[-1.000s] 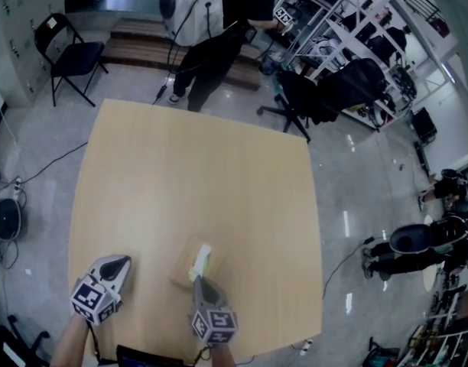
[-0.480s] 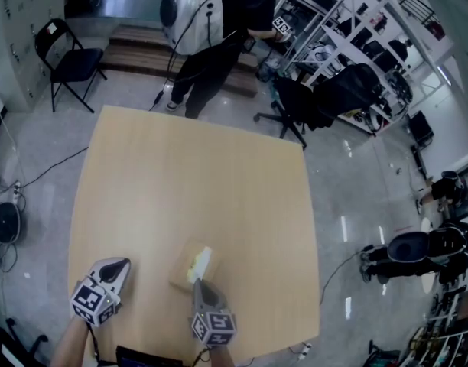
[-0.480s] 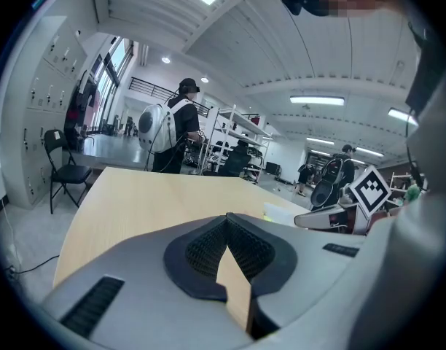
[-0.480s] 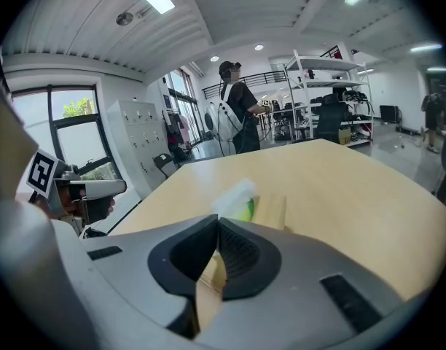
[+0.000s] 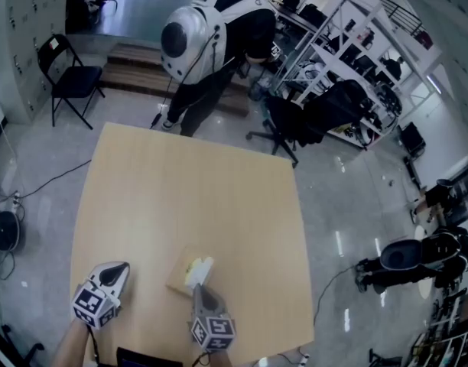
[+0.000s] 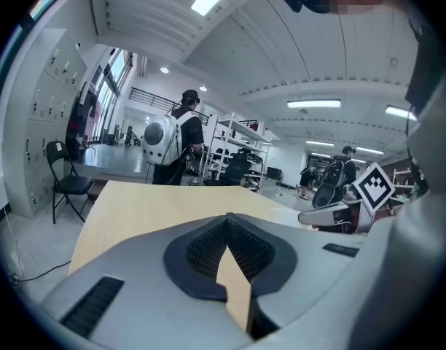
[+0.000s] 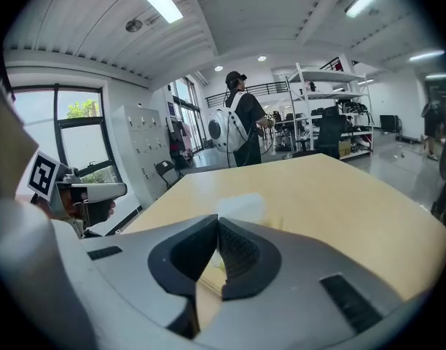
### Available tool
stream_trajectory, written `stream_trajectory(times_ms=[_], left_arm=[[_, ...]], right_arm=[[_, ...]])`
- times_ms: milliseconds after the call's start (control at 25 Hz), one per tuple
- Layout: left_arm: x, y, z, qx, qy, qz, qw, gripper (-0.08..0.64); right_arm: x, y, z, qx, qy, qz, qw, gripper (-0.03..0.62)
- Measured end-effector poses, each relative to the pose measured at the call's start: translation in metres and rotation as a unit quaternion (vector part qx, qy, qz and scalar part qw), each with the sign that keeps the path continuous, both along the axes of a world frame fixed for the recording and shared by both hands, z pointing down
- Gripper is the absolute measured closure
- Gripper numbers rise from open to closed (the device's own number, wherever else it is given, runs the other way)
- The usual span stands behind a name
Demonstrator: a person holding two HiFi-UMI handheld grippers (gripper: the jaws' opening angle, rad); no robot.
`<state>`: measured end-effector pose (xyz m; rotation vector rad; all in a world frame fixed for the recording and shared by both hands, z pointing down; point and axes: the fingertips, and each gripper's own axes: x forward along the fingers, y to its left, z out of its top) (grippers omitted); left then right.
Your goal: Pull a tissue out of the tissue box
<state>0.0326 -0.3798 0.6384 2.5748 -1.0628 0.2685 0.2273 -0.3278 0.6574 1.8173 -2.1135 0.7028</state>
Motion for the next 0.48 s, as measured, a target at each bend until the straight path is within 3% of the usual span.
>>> stream_trajectory(times_ms=[480], left_arm=[[0.002,0.02,-0.043,0.053,0.0,0.002,0.9986,0.552]], right_arm=[[-0.008,0.011,-0.048,0.057,0.009,-0.005,0.998,0.578]])
